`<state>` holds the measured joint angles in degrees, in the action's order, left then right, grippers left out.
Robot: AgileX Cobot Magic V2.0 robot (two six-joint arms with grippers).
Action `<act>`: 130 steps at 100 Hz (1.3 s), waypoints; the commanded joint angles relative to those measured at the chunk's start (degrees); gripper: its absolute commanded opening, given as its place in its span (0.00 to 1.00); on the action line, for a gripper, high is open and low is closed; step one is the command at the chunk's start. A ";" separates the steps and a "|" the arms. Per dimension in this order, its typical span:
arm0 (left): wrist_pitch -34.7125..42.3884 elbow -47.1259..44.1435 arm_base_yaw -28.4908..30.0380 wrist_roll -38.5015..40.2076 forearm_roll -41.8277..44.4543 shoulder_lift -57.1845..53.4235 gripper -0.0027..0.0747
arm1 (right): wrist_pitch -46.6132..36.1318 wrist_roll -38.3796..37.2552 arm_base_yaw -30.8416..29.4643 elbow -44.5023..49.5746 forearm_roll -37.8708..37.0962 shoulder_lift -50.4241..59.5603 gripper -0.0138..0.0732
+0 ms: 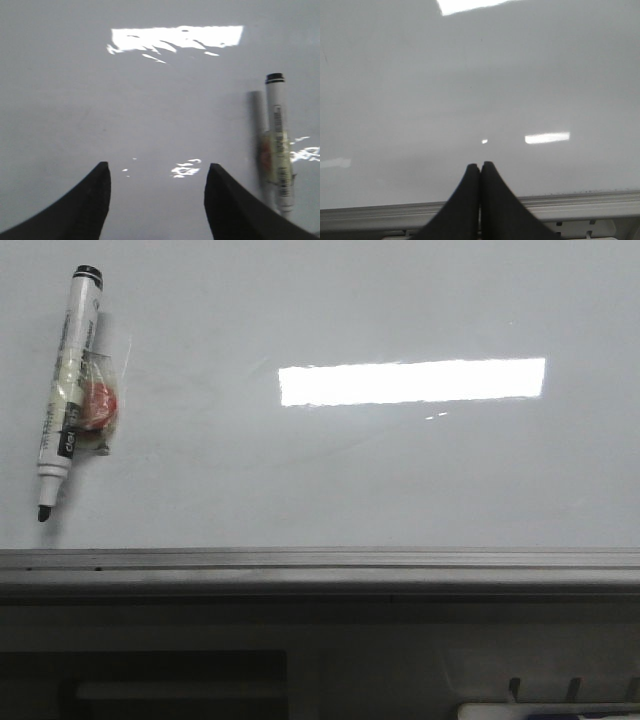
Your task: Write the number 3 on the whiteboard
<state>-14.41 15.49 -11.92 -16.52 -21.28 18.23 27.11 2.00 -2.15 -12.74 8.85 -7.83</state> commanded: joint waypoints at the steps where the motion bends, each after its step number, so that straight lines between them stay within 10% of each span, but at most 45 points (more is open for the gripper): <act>1: 6.58 2.87 -3.70 -0.99 -4.27 3.69 0.53 | -4.85 0.13 -0.39 -1.96 0.31 -1.20 0.09; 70: 21.38 3.53 -28.11 -1.32 -3.85 20.21 0.66 | -4.85 0.13 -0.39 -1.96 0.36 -1.20 0.09; 130: 28.39 4.95 -30.02 -0.98 -9.48 38.52 0.66 | -5.06 0.13 -0.39 -1.96 0.36 -1.20 0.09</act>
<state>9.69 18.35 -41.60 -17.89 -29.73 55.82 27.11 2.00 -2.15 -12.74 9.00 -7.83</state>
